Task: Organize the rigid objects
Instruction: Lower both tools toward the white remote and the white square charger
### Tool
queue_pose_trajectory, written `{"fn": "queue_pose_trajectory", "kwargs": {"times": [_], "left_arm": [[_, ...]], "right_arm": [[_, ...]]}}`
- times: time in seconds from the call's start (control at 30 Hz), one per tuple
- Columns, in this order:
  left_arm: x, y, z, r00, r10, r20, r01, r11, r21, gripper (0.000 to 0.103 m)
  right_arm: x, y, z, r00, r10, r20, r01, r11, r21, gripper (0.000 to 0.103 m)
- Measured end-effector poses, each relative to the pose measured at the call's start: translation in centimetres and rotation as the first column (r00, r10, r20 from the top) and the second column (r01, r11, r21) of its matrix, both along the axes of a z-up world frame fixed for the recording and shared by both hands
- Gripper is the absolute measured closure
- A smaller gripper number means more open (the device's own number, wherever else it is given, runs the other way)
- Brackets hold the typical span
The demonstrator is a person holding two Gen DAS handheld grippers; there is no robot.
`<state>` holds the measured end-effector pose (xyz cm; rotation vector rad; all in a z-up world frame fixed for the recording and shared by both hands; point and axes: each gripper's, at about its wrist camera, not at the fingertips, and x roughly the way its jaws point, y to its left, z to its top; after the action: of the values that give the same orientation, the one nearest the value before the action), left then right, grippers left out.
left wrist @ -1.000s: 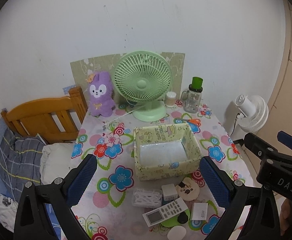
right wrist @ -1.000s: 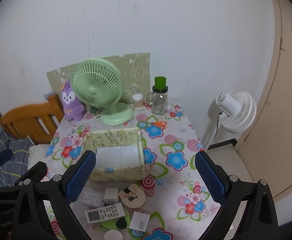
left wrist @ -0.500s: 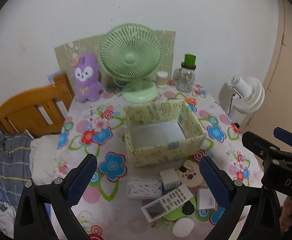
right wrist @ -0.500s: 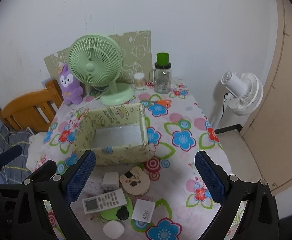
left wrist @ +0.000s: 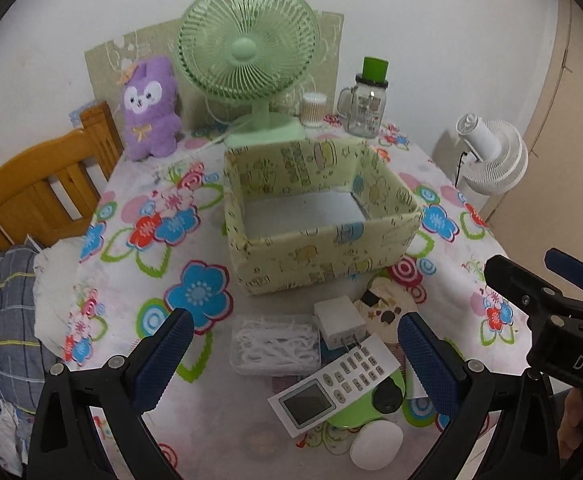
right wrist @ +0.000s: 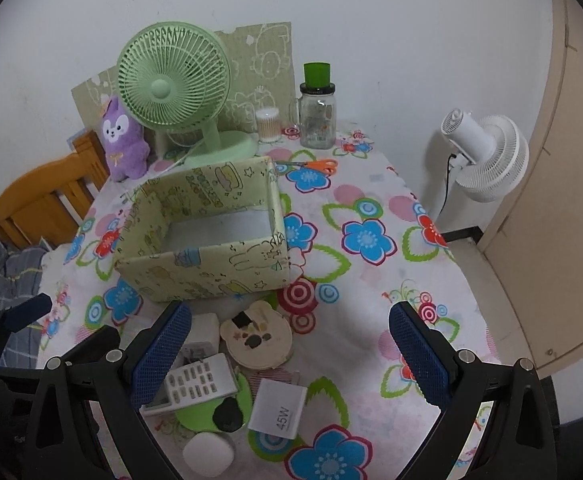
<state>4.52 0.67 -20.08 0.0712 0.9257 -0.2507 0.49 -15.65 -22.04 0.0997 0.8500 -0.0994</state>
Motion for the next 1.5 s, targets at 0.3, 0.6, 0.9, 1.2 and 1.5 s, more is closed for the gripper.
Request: {"fn": "queue_pose_trajectory", "kwargs": {"times": [0.3,0.6,0.9,1.2,1.5], "left_arm": [[0.0,0.0,-4.5,0.996,-0.055,-0.069,0.057,0.998,0.022,0.0],[-0.8,-1.0,-8.0,0.985,-0.138,-0.102,0.146,0.986,0.075,0.0],[-0.7,-0.9,-10.2,0.98,-0.128,-0.155,0.139,0.988,0.061,0.0],[-1.2,-1.8,-11.9,0.97,-0.159,-0.185,0.171,0.984,0.053,0.0],[-0.8,-2.3,-12.4,0.975,-0.118,-0.19,0.128,0.991,0.039,0.006]], "right_arm": [[0.2,0.3,-3.4,0.999,-0.006,-0.032,0.005,1.0,-0.025,0.003],[-0.2,0.9,-7.5,0.994,-0.003,-0.109,0.001,1.0,-0.016,0.003],[-0.6,0.9,-10.0,0.992,-0.014,-0.128,0.016,1.0,0.018,0.003],[-1.2,0.4,-11.6,0.988,-0.042,-0.148,0.043,0.999,0.008,0.003],[-1.0,-0.4,-13.0,0.98,-0.064,-0.187,0.073,0.996,0.041,0.006]]}}
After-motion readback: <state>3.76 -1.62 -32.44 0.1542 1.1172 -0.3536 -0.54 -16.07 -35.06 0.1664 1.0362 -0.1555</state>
